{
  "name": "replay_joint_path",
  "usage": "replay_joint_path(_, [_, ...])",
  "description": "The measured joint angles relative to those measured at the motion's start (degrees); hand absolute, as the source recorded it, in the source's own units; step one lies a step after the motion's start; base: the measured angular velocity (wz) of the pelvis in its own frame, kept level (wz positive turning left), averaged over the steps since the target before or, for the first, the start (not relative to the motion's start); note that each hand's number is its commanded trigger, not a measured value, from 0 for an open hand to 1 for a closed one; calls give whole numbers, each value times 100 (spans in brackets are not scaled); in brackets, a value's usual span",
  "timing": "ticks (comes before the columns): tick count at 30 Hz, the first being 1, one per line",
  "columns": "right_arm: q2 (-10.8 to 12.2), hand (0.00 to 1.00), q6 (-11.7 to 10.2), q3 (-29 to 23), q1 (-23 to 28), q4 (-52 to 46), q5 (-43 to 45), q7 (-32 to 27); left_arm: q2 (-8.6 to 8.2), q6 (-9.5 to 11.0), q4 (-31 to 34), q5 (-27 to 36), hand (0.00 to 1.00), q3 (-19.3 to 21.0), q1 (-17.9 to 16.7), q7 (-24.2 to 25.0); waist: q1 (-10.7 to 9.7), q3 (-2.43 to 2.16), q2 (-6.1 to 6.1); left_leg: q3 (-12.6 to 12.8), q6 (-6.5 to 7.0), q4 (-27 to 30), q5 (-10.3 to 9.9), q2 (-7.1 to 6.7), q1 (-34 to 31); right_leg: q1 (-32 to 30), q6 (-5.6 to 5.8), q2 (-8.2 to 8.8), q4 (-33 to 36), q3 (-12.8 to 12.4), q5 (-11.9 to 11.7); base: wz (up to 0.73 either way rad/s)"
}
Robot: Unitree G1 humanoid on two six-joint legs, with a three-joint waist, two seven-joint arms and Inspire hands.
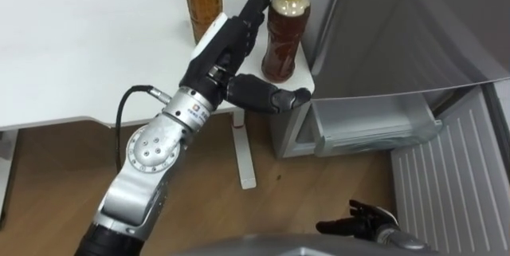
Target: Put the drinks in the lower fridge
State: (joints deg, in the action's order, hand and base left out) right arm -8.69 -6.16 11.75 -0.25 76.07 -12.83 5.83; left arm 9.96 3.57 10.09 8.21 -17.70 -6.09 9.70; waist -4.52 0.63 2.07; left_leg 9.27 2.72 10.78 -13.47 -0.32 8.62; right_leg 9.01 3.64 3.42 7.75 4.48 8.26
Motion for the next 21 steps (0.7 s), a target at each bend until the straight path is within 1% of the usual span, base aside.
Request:
replay_joint_path(3, [4,0,0,-2,7,-2,-1,7,-25,-2,-194,234,0,32,8,-2,-3,4,13,2,0,9,1,2,12,-1,0,1,-2,-10,0,0])
replay_joint_path(5, [10,0,-2,-9,12,-1,-5,13,-35,-59,-268,478,0,95,9,-16,-5,8,20,47,-1,10,1,4,34,-3,0,-1,-8,-82,0,-8])
replay_joint_path(7, [13,0,-2,-9,15,-1,-11,13,-36,-72,-273,580,0,166,11,-23,-5,10,21,109,-1,6,1,12,55,-2,-1,-8,-8,-132,0,-15])
replay_joint_path(10, [46,0,8,-8,27,-8,-19,-7,-41,-98,-352,683,0,220,137,-76,-14,14,26,153,-4,7,-2,25,54,2,-4,-22,6,-145,-2,-9])
replay_joint_path(14, [48,0,117,-6,30,-63,-53,-90,-63,-108,-553,767,0,214,389,-220,-29,19,-2,187,-36,7,-21,58,59,9,-16,-60,14,-209,-10,-5])
replay_joint_path(15, [47,0,127,-7,28,-68,-60,-100,-69,-108,-588,786,0,214,407,-236,-35,20,-10,192,-36,7,-21,60,60,8,-16,-64,13,-209,-10,-4])
replay_joint_path(18, [46,0,128,-25,25,-103,-59,-160,-81,-124,-731,831,0,212,416,-305,-147,21,-59,196,-37,20,-21,62,60,-6,-16,-70,8,-211,-10,0])
replay_joint_path(19, [45,0,129,-59,27,-123,-57,-180,-79,-158,-750,989,0,211,416,-332,-175,20,-71,213,-37,11,-21,62,59,-23,-16,-70,8,-208,-10,-6])
replay_joint_path(21, [46,0,149,-67,41,-177,-57,-197,-61,-169,-750,1039,0,212,437,-365,-198,17,-75,227,-37,-6,-21,62,53,-44,-16,-70,8,-209,-9,-5])
